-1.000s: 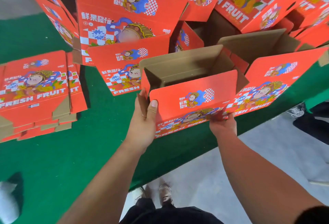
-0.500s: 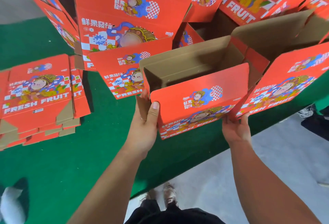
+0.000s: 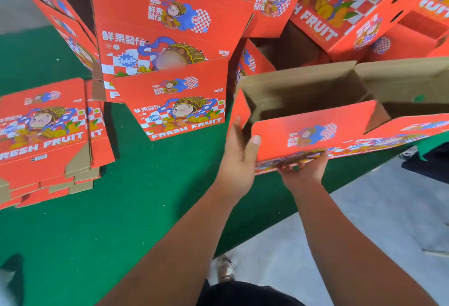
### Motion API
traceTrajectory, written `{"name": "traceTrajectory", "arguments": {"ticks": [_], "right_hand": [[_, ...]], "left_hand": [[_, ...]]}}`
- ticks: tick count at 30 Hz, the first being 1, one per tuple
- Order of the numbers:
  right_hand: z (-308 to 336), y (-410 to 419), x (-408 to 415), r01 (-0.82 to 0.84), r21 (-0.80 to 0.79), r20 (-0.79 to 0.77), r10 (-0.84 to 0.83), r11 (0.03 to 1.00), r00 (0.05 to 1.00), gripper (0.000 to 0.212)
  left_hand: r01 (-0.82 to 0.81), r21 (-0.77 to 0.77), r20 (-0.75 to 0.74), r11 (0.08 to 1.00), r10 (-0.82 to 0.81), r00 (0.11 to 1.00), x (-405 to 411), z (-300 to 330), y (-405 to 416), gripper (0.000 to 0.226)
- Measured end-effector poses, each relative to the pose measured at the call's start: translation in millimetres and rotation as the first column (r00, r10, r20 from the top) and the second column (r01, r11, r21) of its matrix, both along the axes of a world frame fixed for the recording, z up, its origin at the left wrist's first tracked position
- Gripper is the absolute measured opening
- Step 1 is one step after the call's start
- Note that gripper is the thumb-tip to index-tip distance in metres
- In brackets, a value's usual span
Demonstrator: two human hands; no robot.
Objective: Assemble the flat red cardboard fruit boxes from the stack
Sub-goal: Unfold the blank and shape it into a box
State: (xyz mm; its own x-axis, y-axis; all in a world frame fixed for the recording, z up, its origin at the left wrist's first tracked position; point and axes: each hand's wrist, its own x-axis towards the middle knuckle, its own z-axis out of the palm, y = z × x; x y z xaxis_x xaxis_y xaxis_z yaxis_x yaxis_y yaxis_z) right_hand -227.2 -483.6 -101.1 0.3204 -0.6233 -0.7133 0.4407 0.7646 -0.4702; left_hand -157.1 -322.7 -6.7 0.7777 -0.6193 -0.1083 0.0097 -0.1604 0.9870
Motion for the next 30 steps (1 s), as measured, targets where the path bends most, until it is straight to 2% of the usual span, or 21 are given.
{"name": "traceTrajectory", "arguments": {"ticks": [2, 4, 5, 6, 8, 9, 11, 16, 21, 25, 28, 30], "right_hand": [[4, -16, 1, 0.08, -0.029, -0.064, -0.081, 0.996, 0.995, 0.049], [8, -24, -2, 0.066, -0.005, -0.213, -0.066, 0.998, 0.975, 0.04], [9, -21, -4, 0.026, 0.021, -0.302, -0.018, 0.999, 0.953, 0.032], [10, -12, -5, -0.035, 0.048, -0.39, 0.052, 0.998, 0.92, 0.023], [8, 16, -4, -0.197, 0.073, -0.473, 0.207, 0.978, 0.856, 0.01], [2, 33, -3, -0.274, 0.081, -0.477, 0.278, 0.958, 0.833, 0.007], [-5, 63, -1, -0.367, 0.094, -0.449, 0.369, 0.925, 0.814, 0.008], [-3, 99, 25, -0.459, 0.037, -0.397, 0.435, 0.888, 0.808, 0.023], [10, 136, 51, -0.546, 0.057, -0.346, 0.53, 0.836, 0.774, 0.005], [14, 192, 78, -0.699, 0.029, -0.278, 0.677, 0.715, 0.681, 0.019], [19, 241, 103, -0.821, -0.037, -0.332, 0.768, 0.57, 0.548, 0.027], [23, 274, 125, -0.888, -0.079, -0.37, 0.813, 0.454, 0.449, 0.026]], "left_hand": [[0.188, 0.148, -0.027, 0.971, -0.186, 0.982, 3, 3, -19, 0.084], [0.379, 0.375, -0.133, 0.846, -0.356, 0.925, 8, 6, -34, 0.108], [0.42, 0.482, -0.148, 0.769, -0.401, 0.904, 10, 7, -37, 0.112], [0.402, 0.561, -0.118, 0.724, -0.411, 0.904, 13, 6, -38, 0.107], [0.297, 0.622, -0.004, 0.724, -0.376, 0.927, 20, 1, -34, 0.067], [0.269, 0.609, 0.02, 0.746, -0.353, 0.935, 22, -3, -29, 0.046], [0.245, 0.534, 0.01, 0.809, -0.296, 0.955, 20, -15, -17, 0.029], [0.085, 0.423, -0.095, 0.902, -0.049, 0.994, 16, -42, 20, 0.018], [-0.1, 0.352, -0.2, 0.931, 0.179, 0.963, 33, -54, 69, 0.028], [-0.24, 0.301, -0.26, 0.923, 0.321, 0.911, 48, -61, 120, 0.022], [-0.334, 0.321, -0.242, 0.886, 0.418, 0.876, 59, -65, 166, 0.021], [-0.323, 0.359, -0.184, 0.875, 0.406, 0.895, 71, -67, 202, 0.021]]}}
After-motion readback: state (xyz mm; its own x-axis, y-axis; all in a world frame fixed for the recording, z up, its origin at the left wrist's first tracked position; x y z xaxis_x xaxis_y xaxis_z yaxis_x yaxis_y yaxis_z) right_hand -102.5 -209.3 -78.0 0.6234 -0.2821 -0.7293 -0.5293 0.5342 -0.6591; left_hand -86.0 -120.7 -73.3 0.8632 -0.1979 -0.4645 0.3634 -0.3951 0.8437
